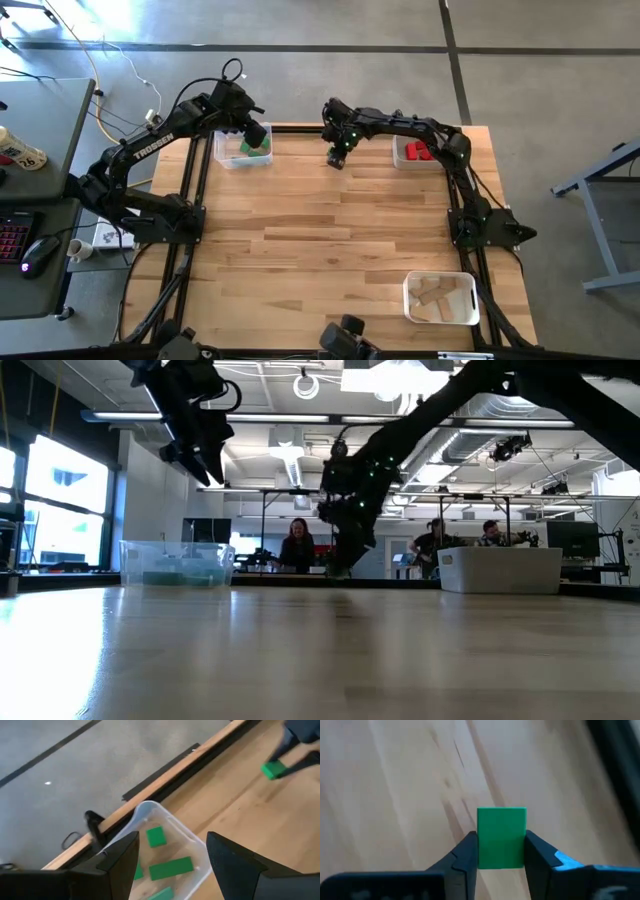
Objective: Sort & place blocks by color
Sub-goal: Put the green block into the transparent bin
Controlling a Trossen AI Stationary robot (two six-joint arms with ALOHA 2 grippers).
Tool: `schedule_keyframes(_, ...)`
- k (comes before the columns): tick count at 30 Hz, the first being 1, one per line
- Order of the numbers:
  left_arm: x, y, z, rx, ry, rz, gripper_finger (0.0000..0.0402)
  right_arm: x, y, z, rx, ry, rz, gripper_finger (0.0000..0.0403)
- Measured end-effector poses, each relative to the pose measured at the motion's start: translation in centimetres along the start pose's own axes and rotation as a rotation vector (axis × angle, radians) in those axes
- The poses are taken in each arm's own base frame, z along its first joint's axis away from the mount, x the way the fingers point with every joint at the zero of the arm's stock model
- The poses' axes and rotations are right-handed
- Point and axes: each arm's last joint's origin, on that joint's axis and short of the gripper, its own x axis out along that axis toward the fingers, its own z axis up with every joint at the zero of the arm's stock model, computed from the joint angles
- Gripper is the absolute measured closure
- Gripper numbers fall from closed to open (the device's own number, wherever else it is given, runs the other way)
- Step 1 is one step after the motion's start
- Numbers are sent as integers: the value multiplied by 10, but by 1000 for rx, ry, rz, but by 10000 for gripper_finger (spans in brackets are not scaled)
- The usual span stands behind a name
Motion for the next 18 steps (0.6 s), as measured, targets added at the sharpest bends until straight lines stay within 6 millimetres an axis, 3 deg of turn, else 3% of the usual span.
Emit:
schedule_keyframes(11,-1,-5,10,26,-111,-190,183,-65,3,56,-116,-199,70,308)
schedule_keyframes(18,-4,-10,19,136,-222,-363,181,-106,9,78,-201,-298,102,308)
